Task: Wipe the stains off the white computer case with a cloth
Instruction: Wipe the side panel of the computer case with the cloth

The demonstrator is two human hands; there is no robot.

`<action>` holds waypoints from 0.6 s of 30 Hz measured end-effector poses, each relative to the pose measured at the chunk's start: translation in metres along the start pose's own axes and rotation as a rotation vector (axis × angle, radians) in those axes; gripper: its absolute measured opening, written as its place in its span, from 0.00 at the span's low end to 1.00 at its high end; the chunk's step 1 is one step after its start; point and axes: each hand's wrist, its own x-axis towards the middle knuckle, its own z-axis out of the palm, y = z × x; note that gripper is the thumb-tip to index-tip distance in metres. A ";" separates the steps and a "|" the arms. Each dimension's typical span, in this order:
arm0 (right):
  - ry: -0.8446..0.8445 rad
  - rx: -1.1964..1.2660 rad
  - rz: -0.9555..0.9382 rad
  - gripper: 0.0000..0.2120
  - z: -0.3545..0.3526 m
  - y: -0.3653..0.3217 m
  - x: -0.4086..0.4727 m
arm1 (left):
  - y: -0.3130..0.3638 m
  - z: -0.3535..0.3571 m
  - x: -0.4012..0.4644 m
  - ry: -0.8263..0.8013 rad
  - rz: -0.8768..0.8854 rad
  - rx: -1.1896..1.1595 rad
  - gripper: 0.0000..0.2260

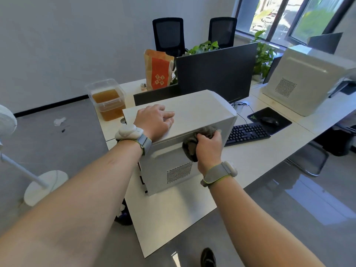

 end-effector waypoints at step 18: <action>-0.072 0.123 0.404 0.09 -0.103 0.054 0.146 | 0.098 0.013 0.035 0.013 -0.360 0.276 0.20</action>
